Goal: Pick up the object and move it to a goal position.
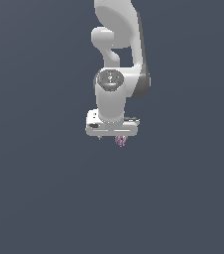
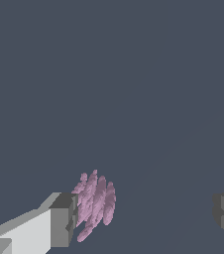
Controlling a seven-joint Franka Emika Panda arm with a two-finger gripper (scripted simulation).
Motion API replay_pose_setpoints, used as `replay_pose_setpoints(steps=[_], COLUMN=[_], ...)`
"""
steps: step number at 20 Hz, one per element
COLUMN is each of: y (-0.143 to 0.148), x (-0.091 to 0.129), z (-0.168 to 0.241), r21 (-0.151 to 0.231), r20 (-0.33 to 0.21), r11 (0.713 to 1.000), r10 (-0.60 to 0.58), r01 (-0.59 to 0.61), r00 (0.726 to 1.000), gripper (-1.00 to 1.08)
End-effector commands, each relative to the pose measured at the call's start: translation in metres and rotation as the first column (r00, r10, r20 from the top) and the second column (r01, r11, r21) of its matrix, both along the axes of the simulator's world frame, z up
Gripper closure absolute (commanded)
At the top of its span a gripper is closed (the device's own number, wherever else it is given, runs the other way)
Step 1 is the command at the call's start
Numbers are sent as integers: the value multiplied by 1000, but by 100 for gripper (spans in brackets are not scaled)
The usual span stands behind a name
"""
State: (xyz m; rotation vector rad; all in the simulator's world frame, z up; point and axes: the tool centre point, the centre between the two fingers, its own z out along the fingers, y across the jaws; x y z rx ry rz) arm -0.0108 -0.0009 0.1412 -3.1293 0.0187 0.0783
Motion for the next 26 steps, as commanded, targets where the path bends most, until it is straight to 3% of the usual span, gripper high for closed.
replay_pose_setpoints(steps=[1, 11, 26], y=[0, -34, -17], x=[0, 5, -3], z=[0, 4, -4], r21=[0, -33, -31], r20=[0, 10, 17], r11=[1000, 999, 990], r10=[0, -37, -139], r01=[0, 37, 140], r00=[1000, 999, 990], gripper=[-92, -92, -92])
